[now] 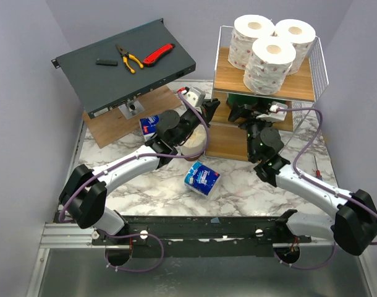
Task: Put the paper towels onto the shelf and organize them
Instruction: Adjust the paper towel on the shelf.
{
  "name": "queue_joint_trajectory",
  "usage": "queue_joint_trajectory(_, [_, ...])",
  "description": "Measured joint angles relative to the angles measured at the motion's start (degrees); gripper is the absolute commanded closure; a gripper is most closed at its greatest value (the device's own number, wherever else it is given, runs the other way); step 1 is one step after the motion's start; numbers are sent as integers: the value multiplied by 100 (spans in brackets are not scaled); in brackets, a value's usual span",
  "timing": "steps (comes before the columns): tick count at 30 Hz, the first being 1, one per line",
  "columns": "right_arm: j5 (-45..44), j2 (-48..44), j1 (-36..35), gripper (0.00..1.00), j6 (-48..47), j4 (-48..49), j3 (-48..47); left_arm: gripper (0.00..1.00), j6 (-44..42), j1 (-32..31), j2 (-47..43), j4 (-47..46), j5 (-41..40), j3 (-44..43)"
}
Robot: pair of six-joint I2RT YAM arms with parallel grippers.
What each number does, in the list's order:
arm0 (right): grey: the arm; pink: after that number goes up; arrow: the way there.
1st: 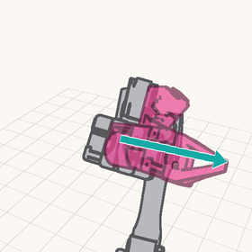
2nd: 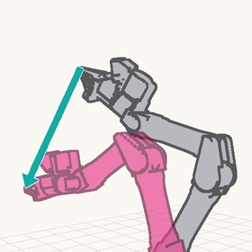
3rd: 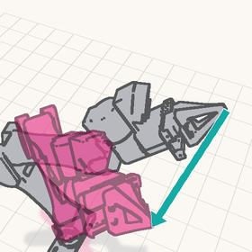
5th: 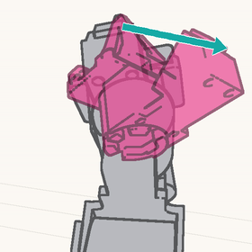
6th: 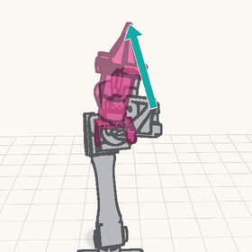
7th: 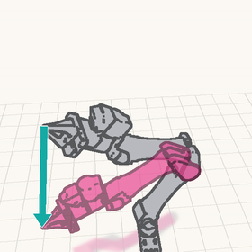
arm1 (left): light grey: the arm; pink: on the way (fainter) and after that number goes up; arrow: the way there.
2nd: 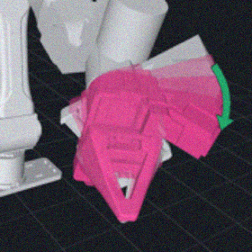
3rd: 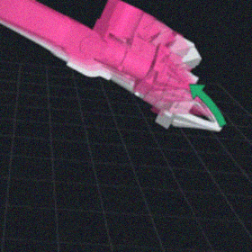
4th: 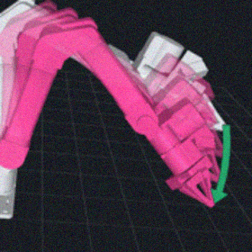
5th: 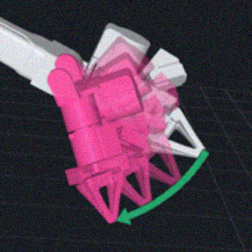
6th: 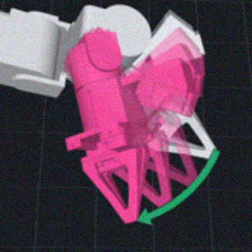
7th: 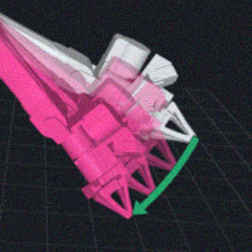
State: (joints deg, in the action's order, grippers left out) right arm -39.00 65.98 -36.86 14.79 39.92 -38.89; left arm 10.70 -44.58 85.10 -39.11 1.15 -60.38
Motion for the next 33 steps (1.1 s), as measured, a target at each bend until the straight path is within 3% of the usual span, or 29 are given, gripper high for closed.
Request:
queue_joint_trajectory(17, [-1405, 905, -17, 0, 35, 4, -789, 100, -22, -17, 0, 2, -2, 0])
queue_joint_trajectory(28, [-1447, 918, 260, 0, 61, -107, -841, 100, -15, -125, 26, -37, 48, 0])
queue_joint_trajectory(33, [-960, 573, 372, 0, 66, -319, -625, 100, -17, -125, 26, -35, 59, 2])
